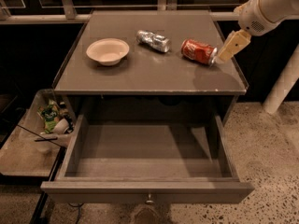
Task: Place coke can into top drawer
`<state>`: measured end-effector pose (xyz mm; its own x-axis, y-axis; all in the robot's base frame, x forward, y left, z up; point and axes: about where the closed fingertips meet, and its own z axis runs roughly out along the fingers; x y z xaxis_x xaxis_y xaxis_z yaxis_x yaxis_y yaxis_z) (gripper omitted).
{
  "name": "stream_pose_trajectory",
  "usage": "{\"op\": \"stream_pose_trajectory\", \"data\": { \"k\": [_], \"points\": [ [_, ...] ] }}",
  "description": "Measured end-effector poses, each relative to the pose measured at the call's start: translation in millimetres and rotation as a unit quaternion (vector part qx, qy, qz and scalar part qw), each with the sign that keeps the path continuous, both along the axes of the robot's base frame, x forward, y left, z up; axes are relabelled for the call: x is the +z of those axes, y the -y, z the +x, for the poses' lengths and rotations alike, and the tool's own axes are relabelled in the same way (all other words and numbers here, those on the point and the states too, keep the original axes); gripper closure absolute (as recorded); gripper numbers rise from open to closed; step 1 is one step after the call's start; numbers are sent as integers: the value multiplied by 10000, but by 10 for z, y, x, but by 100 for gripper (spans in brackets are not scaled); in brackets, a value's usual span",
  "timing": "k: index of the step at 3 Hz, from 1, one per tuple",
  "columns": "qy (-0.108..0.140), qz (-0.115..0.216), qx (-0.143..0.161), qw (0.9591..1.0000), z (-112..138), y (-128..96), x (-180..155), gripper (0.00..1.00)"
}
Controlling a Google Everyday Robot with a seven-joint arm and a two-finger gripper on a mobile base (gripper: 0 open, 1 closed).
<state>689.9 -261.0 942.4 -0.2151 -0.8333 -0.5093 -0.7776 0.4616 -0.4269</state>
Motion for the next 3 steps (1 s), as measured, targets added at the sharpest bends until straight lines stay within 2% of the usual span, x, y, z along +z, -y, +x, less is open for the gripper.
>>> {"op": "stream_pose_trajectory", "data": {
  "k": [1,3],
  "points": [
    [74,273,113,9995,183,19,-109,0],
    [-70,568,571,9967,440,-209,-311,0]
  ]
}}
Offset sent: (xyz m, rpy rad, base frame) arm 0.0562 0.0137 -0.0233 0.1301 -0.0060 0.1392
